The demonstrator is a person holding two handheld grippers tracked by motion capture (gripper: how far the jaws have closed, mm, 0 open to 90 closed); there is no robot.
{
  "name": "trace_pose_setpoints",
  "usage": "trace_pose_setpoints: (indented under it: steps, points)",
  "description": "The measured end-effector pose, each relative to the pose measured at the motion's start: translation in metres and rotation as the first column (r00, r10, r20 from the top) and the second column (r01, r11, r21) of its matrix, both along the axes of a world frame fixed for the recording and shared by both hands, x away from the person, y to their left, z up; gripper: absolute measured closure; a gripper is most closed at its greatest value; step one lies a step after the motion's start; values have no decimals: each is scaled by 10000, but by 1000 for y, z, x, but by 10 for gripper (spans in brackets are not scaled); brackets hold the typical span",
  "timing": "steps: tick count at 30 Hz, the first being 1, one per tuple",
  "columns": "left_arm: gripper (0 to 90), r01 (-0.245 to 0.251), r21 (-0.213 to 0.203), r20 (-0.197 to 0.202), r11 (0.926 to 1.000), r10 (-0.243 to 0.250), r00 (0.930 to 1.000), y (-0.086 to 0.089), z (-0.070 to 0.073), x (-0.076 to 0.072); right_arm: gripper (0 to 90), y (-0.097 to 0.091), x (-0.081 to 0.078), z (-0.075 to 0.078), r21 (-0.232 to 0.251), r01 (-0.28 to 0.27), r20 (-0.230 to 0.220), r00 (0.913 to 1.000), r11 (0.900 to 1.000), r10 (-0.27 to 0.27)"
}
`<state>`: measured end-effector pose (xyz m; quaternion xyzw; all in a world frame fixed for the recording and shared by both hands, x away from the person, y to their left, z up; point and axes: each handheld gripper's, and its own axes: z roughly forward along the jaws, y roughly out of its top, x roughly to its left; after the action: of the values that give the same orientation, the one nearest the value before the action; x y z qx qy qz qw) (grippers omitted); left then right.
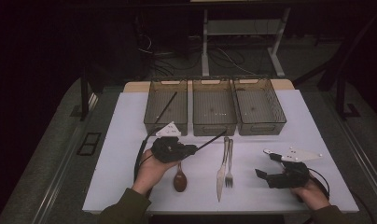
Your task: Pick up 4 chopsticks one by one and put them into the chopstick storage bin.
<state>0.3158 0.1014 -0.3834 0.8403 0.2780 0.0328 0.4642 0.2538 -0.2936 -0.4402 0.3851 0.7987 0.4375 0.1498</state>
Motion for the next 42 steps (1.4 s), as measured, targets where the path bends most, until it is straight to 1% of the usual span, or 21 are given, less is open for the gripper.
trace_pose_setpoints:
  steps: [11,22,25,32,33,34,42]
  points:
    - [854,-390,-93,17,9992,390,9992,18,4,12,142,0,1,0,-37,-6,2,10000,10000,6]
    - [854,-905,-125,203,9958,907,9957,35,9,24,142,-1,1,0,-19,66,-4,10000,10000,-66]
    - [854,-1048,-127,274,9944,1051,9941,39,11,29,142,-1,1,0,-13,69,-8,10000,10000,-69]
    - [854,-1387,25,506,9903,1384,9891,46,18,42,142,-1,1,0,1,99,-17,9999,10000,-99]
    - [854,-1425,-13,510,9898,1424,9885,47,19,44,142,-1,1,0,1,105,-21,9999,9999,-105]
    - [854,-1535,5,503,9881,1533,9869,47,19,46,142,-1,1,0,2,103,-19,9999,9999,-103]
    - [854,-1951,46,617,9808,1944,9790,54,27,64,142,-2,1,0,9,98,-8,10000,10000,-98]
